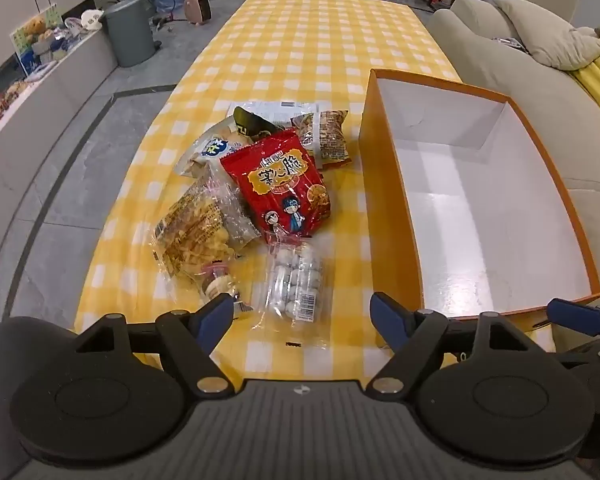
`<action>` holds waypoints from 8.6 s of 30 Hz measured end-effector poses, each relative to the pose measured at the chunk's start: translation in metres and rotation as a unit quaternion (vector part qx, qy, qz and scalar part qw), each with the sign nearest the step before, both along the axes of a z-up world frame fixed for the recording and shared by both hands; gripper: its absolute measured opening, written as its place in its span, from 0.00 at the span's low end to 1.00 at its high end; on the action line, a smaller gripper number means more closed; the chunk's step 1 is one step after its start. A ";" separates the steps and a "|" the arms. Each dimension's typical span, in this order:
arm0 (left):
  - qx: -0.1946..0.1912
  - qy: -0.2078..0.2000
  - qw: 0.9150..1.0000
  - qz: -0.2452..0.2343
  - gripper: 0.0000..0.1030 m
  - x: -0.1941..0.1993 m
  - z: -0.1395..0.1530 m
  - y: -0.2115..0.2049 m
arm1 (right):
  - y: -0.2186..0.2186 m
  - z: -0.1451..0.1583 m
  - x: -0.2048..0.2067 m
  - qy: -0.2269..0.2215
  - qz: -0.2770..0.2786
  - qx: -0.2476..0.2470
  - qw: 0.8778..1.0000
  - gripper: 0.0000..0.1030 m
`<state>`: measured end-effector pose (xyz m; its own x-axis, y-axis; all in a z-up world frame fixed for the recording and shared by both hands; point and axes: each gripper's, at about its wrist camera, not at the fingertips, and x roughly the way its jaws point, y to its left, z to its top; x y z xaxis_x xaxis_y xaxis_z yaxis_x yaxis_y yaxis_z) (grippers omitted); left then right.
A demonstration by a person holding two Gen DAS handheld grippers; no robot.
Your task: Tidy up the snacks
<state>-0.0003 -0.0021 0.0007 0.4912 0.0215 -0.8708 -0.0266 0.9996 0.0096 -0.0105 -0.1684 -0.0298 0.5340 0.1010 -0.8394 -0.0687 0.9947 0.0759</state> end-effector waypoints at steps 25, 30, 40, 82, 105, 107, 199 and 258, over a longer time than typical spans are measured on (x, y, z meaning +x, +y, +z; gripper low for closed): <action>-0.009 0.011 1.000 0.016 0.89 0.001 -0.007 -0.001 | -0.001 0.000 0.000 -0.002 0.000 -0.005 1.000 0.94; -0.011 0.012 1.000 0.016 0.89 0.001 -0.006 -0.001 | -0.001 0.000 0.000 -0.002 0.000 -0.005 1.000 0.94; 0.001 0.005 1.000 0.013 0.89 0.001 -0.005 -0.003 | -0.001 -0.001 0.000 -0.002 0.000 -0.006 1.000 0.94; -0.012 0.018 1.000 0.017 0.89 0.000 -0.007 0.002 | 0.002 -0.001 -0.001 0.005 0.001 -0.010 1.000 0.93; -0.029 -0.055 0.991 0.117 0.89 0.007 0.024 0.129 | 0.066 0.034 -0.041 -0.244 0.059 0.011 0.968 0.97; -0.044 -0.054 0.988 0.135 0.89 0.008 0.018 0.148 | 0.079 0.029 -0.052 -0.290 0.082 0.017 0.953 0.97; -0.140 0.038 0.954 0.261 0.87 0.007 -0.057 0.269 | 0.361 -0.107 0.160 0.081 0.802 -0.274 0.525 0.70; -0.125 0.108 0.977 0.133 0.46 0.079 -0.094 0.106 | -0.031 0.022 0.048 -0.194 0.107 0.017 0.975 0.69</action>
<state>0.0784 0.1043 -0.0936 0.3009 -0.1041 -0.9480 -0.3107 0.9291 -0.2007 0.0373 -0.1997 -0.0078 0.7745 0.2698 -0.5721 -0.3052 0.9516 0.0355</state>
